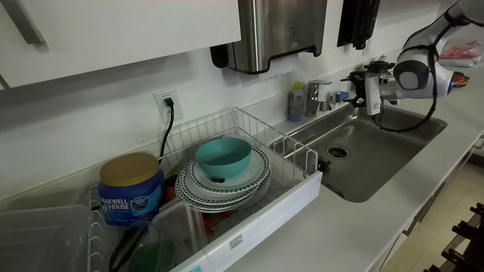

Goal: Open the tap

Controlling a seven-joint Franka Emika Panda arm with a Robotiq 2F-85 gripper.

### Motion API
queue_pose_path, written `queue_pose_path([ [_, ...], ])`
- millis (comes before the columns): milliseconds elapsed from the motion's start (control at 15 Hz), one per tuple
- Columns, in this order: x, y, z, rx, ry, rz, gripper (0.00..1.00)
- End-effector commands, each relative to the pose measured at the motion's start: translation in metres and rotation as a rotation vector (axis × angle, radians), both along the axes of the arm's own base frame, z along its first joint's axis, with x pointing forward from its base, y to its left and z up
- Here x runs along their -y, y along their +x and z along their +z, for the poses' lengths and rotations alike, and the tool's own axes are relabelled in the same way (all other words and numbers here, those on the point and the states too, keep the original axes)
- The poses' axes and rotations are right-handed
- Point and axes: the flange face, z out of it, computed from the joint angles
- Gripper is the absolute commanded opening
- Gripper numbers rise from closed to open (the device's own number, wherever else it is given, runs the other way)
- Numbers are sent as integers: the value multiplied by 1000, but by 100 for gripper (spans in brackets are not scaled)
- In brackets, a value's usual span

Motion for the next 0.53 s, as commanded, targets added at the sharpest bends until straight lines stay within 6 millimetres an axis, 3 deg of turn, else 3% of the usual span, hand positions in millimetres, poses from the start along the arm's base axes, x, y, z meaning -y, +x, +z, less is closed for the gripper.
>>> queue_pose_path([
  [0, -4, 3, 15, 70, -64, -60, 100],
  [67, -2, 3, 3, 32, -38, -34, 100],
  [467, -3, 2, 1, 28, -47, -31, 100],
])
